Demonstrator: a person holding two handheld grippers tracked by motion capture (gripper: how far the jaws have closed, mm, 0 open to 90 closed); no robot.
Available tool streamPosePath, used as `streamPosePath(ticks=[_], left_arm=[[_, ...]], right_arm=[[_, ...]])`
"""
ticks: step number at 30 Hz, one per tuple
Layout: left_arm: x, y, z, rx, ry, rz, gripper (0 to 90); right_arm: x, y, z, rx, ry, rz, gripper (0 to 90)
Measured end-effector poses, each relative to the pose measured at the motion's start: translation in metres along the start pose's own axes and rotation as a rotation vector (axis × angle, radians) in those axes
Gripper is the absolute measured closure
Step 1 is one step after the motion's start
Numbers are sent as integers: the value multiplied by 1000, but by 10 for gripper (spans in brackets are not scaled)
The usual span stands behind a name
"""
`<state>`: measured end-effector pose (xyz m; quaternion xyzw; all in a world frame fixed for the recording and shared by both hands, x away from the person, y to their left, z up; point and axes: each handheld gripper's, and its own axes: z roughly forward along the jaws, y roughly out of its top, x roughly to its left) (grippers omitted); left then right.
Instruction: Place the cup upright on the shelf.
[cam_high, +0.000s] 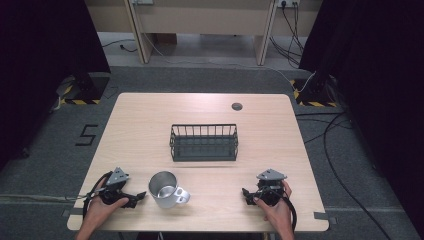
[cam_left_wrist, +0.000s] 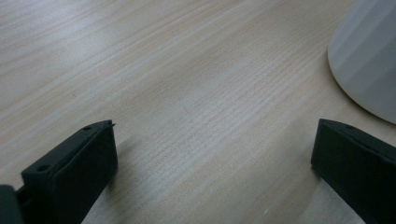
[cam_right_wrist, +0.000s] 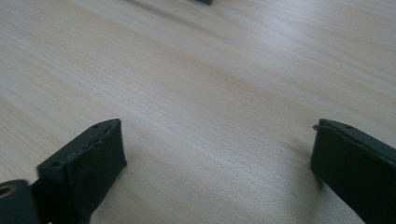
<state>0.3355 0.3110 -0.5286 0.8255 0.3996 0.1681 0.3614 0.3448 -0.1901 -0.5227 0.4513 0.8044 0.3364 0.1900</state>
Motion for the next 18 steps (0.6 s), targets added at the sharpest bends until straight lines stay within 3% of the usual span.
streamPosePath(ticks=[1,2,3,4,11,14,18], left_arm=[[0,0,0,0,0,0,0],[0,0,0,0,0,0,0],[0,0,0,0,0,0,0],[0,0,0,1,1,0,0],[0,0,0,1,1,0,0],[0,0,0,1,1,0,0],[0,0,0,1,1,0,0]], right_arm=[[0,0,0,0,0,0,48],[1,0,-2,-20,6,-2,152],[1,0,-2,-20,6,-2,152],[2,0,-3,-37,38,1,178],[7,3,-10,-112,69,-15,165],[15,9,-18,-172,102,-26,165],[22,13,-21,-204,135,-37,165]])
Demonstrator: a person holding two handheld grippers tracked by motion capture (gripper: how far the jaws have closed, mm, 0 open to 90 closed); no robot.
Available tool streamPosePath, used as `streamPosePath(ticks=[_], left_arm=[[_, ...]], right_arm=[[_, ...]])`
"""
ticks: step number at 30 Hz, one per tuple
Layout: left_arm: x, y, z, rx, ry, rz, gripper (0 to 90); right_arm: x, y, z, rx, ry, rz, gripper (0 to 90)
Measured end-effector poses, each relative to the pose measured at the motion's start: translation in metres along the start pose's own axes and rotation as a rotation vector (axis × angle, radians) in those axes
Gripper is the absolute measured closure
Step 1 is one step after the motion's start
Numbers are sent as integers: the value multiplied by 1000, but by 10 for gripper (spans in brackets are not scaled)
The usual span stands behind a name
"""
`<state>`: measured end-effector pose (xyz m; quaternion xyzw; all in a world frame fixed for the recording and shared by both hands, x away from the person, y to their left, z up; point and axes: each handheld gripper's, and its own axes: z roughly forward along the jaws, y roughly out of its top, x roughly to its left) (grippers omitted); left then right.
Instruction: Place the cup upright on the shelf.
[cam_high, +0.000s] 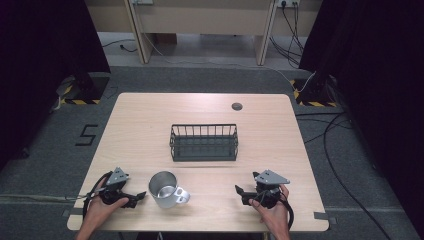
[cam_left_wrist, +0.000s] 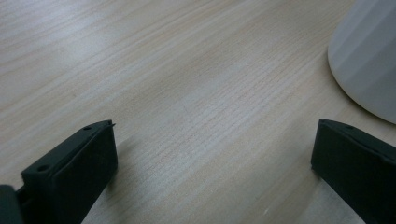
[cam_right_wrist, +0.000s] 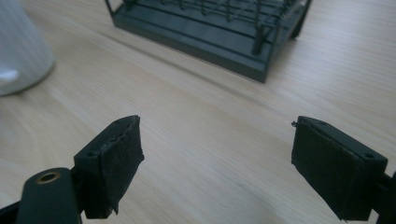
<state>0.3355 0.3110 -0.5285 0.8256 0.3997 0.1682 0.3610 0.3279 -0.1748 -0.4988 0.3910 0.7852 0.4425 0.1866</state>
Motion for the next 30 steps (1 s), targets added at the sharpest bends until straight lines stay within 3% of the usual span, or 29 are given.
streamPosePath(ticks=[4,14,30], left_arm=[[0,0,0,0,0,0,0],[0,0,0,-1,-1,0,0],[0,0,0,-1,0,2,0]], right_arm=[[13,8,-1,-57,48,-20,165],[48,26,-4,-136,143,-84,158],[92,45,15,-192,284,-156,156]])
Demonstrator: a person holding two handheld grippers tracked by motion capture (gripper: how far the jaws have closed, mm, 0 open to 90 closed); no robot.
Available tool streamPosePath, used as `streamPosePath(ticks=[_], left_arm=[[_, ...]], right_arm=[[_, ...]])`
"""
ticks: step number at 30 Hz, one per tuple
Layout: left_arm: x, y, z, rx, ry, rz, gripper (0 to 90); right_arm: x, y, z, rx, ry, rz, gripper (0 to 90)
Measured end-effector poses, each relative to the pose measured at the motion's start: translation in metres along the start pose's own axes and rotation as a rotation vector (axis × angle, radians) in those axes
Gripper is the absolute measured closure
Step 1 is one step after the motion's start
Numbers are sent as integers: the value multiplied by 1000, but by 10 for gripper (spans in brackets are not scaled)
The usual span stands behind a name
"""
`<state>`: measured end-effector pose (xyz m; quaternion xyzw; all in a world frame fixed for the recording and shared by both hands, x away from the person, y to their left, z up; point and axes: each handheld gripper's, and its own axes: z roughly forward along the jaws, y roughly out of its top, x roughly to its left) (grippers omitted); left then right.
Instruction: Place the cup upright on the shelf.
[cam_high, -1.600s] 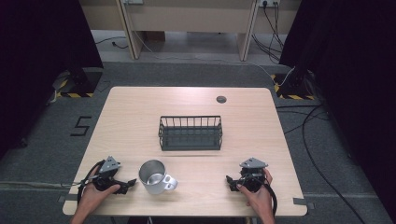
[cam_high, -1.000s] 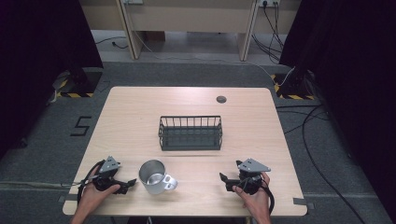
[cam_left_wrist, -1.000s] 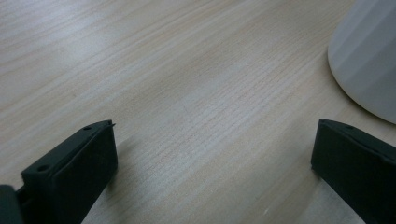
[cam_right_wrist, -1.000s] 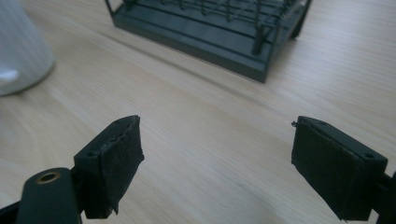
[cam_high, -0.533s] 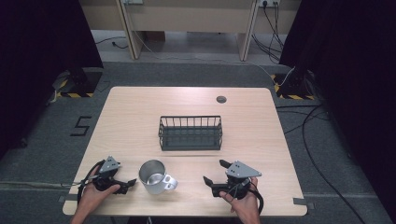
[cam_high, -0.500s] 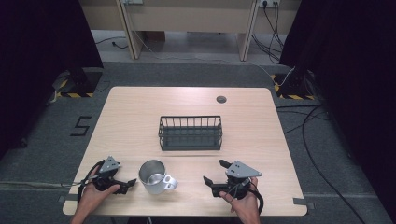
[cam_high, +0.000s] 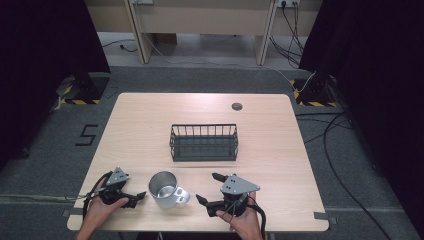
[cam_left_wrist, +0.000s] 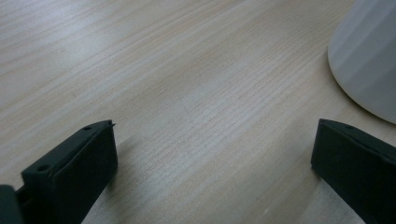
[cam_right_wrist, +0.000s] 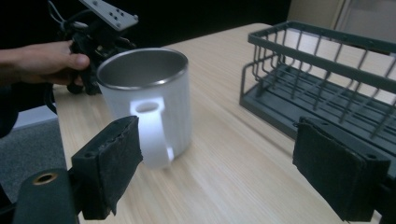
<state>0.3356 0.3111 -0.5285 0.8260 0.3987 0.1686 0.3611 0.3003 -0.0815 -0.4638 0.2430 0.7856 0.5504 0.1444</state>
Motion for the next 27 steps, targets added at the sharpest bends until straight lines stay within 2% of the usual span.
streamPosePath(ticks=[13,18,24,27], left_arm=[[0,0,0,-3,0,-3,0],[0,0,0,-3,0,-3,0],[0,0,0,-2,1,-3,0],[0,0,0,-2,1,-3,0]], right_arm=[[20,16,29,-28,82,-32,151],[30,21,46,-11,109,-70,151],[33,23,59,3,121,-78,151],[33,22,69,18,129,-68,151]])
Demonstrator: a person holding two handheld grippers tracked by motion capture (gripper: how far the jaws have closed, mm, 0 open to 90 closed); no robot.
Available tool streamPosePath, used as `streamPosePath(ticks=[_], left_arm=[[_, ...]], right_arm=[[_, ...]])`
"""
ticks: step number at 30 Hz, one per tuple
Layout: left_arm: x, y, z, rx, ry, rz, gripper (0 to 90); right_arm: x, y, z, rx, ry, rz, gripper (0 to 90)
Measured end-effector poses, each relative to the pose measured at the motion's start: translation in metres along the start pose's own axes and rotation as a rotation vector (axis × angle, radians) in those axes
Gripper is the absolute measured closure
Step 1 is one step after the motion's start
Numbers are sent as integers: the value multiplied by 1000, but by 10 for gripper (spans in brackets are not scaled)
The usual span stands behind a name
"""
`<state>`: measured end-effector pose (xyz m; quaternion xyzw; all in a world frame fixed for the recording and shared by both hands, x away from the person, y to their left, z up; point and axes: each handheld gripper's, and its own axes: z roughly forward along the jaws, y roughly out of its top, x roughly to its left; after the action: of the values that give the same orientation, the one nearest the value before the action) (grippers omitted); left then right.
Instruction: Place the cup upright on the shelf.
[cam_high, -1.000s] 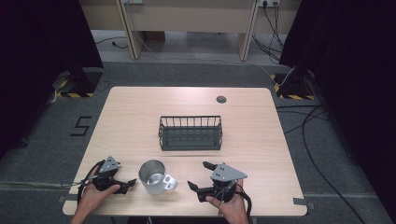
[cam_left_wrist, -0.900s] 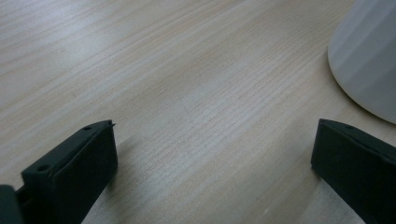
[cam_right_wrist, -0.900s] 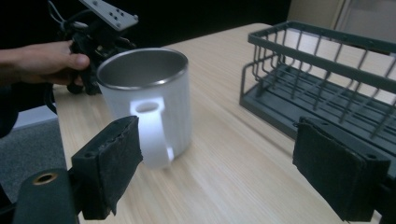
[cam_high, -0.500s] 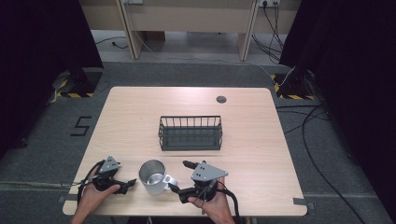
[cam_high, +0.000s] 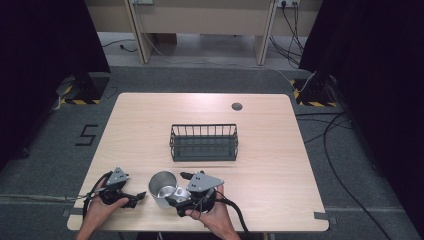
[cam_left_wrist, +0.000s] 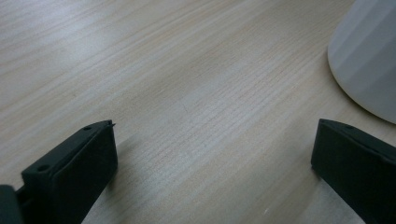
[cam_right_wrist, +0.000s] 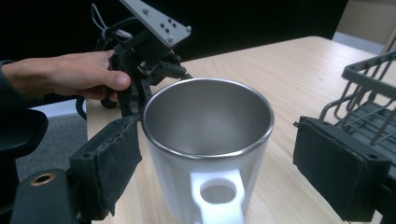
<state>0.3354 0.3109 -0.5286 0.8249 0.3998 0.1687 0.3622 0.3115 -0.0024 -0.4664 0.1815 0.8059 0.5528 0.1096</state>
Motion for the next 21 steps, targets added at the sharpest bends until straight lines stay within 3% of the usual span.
streamPosePath(ticks=[6,10,21], left_arm=[[0,0,0,0,0,0,0],[0,0,0,-1,-1,0,0],[0,0,0,0,0,0,0]], right_arm=[[0,1,17,2,17,4,145],[1,3,28,23,18,7,83],[-2,8,43,52,45,4,45]])
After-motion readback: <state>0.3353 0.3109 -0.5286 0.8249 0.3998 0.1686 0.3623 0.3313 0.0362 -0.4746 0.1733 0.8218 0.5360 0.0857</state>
